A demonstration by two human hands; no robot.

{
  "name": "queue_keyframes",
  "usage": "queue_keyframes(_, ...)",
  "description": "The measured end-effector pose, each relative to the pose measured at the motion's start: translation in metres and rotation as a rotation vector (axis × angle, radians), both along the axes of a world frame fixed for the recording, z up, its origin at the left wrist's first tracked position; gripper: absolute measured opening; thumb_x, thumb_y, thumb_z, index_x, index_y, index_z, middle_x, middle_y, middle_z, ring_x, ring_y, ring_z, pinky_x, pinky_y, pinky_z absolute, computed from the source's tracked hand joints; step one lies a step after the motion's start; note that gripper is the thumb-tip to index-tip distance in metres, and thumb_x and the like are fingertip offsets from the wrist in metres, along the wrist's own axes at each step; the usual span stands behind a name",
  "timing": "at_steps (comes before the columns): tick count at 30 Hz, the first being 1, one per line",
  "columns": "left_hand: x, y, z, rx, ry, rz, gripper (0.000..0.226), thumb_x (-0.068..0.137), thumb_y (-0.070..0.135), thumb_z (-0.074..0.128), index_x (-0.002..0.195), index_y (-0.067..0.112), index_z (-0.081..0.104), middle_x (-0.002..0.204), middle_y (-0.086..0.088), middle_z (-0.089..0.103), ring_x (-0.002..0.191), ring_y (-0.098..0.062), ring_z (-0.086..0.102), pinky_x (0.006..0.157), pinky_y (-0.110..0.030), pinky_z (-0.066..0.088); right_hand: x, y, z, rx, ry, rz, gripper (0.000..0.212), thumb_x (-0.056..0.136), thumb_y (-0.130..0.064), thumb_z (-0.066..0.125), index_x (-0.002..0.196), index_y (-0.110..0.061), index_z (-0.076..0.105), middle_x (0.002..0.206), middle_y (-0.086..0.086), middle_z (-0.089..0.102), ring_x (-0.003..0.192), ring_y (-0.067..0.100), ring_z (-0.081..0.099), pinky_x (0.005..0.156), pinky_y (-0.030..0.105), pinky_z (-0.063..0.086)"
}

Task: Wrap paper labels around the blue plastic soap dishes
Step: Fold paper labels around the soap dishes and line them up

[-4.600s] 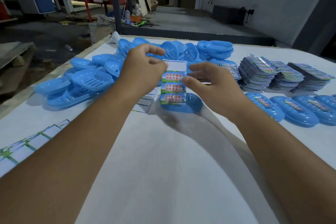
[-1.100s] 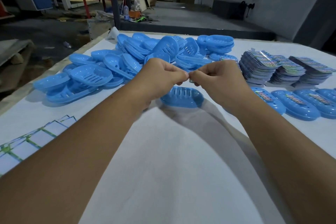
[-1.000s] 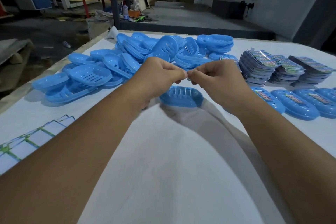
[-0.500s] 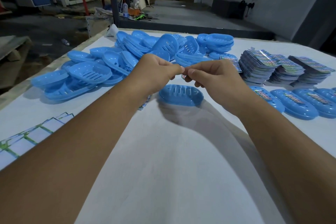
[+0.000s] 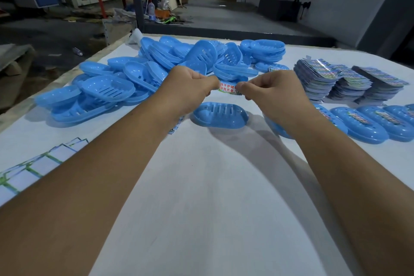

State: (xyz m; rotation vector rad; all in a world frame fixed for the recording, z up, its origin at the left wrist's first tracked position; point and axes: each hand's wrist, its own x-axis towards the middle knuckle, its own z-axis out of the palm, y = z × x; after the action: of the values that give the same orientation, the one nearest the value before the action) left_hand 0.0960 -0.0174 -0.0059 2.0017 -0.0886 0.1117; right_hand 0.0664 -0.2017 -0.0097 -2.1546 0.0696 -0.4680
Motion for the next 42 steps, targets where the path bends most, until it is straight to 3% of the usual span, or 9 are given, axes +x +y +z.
queue_keyframes(3, 0.002, 0.001, -0.001, -0.033, 0.008, -0.016, 0.027, 0.077, 0.041, 0.073, 0.067, 0.016, 0.071, 0.058, 0.010, 0.061, 0.055, -0.008, 0.050, 0.061, -0.026, 0.039, -0.002, 0.001, 0.001, -0.008, 0.058, 0.008, 0.038, 0.080, -0.044, 0.080, 0.065, -0.010, 0.074, 0.057, 0.009, 0.058, 0.052, 0.010, 0.038, 0.050, 0.024, 0.037)
queue_keyframes(7, 0.001, 0.003, -0.002, 0.024, 0.035, 0.004, 0.030, 0.078, 0.040, 0.073, 0.067, 0.013, 0.067, 0.040, 0.015, 0.049, 0.038, -0.002, 0.047, 0.047, -0.020, 0.038, -0.001, 0.001, 0.001, 0.022, 0.088, 0.001, 0.034, 0.079, -0.045, 0.080, 0.070, -0.012, 0.077, 0.082, 0.015, 0.073, 0.062, 0.011, 0.048, 0.061, 0.028, 0.044)
queue_keyframes(9, 0.001, 0.004, -0.003, 0.072, 0.059, -0.003, 0.029, 0.077, 0.040, 0.074, 0.074, 0.012, 0.067, 0.035, 0.014, 0.042, 0.031, -0.001, 0.041, 0.039, -0.019, 0.037, -0.001, 0.002, 0.000, 0.025, 0.104, 0.002, 0.033, 0.079, -0.045, 0.080, 0.073, -0.012, 0.078, 0.077, 0.015, 0.071, 0.061, 0.011, 0.047, 0.060, 0.028, 0.042)
queue_keyframes(11, 0.002, 0.004, -0.004, 0.143, 0.084, -0.014, 0.031, 0.074, 0.043, 0.075, 0.079, 0.013, 0.068, 0.035, 0.012, 0.040, 0.029, -0.003, 0.039, 0.036, -0.018, 0.035, 0.000, 0.003, -0.002, -0.006, 0.125, 0.006, 0.040, 0.078, -0.044, 0.080, 0.076, -0.004, 0.075, 0.060, 0.012, 0.055, 0.055, 0.011, 0.038, 0.052, 0.024, 0.035)
queue_keyframes(14, 0.004, 0.004, -0.007, 0.230, 0.099, -0.024, 0.038, 0.071, 0.045, 0.077, 0.083, 0.010, 0.070, 0.047, 0.006, 0.054, 0.038, -0.010, 0.046, 0.040, -0.019, 0.035, 0.002, 0.005, -0.006, -0.100, 0.165, -0.005, 0.041, 0.079, -0.044, 0.079, 0.072, -0.003, 0.072, 0.044, -0.004, 0.040, 0.041, 0.011, 0.030, 0.036, 0.019, 0.027)
queue_keyframes(18, 0.006, 0.004, -0.009, 0.300, 0.080, -0.008, 0.039, 0.071, 0.046, 0.078, 0.093, 0.014, 0.073, 0.065, 0.001, 0.057, 0.049, -0.014, 0.048, 0.042, -0.021, 0.032, 0.003, 0.008, -0.011, -0.200, 0.184, 0.018, 0.040, 0.079, -0.046, 0.077, 0.068, -0.008, 0.073, 0.051, 0.000, 0.051, 0.050, 0.014, 0.040, 0.051, 0.027, 0.036)
queue_keyframes(22, 0.006, 0.005, -0.011, 0.333, 0.069, -0.018, 0.041, 0.070, 0.047, 0.081, 0.085, 0.010, 0.072, 0.049, 0.004, 0.046, 0.026, -0.007, 0.037, 0.028, -0.012, 0.020, 0.005, 0.009, -0.012, -0.234, 0.181, 0.030, 0.035, 0.077, -0.049, 0.078, 0.067, -0.016, 0.076, 0.060, 0.002, 0.065, 0.057, 0.015, 0.049, 0.056, 0.030, 0.042)
queue_keyframes(29, 0.005, 0.006, -0.010, 0.380, 0.065, -0.055, 0.050, 0.068, 0.059, 0.083, 0.087, 0.014, 0.077, 0.062, 0.000, 0.057, 0.052, -0.014, 0.047, 0.046, -0.026, 0.032, 0.006, 0.009, -0.013, -0.266, 0.178, 0.038, 0.034, 0.075, -0.050, 0.079, 0.066, -0.017, 0.076, 0.065, 0.003, 0.071, 0.060, 0.014, 0.055, 0.059, 0.032, 0.047)
queue_keyframes(42, 0.009, 0.004, -0.014, 0.430, 0.025, -0.033, 0.043, 0.072, 0.053, 0.078, 0.081, 0.011, 0.075, 0.060, -0.001, 0.055, 0.053, -0.017, 0.047, 0.049, -0.027, 0.032, 0.008, 0.009, -0.015, -0.277, 0.172, 0.035, 0.033, 0.075, -0.050, 0.079, 0.065, -0.019, 0.075, 0.063, -0.001, 0.070, 0.060, 0.014, 0.057, 0.060, 0.035, 0.050)
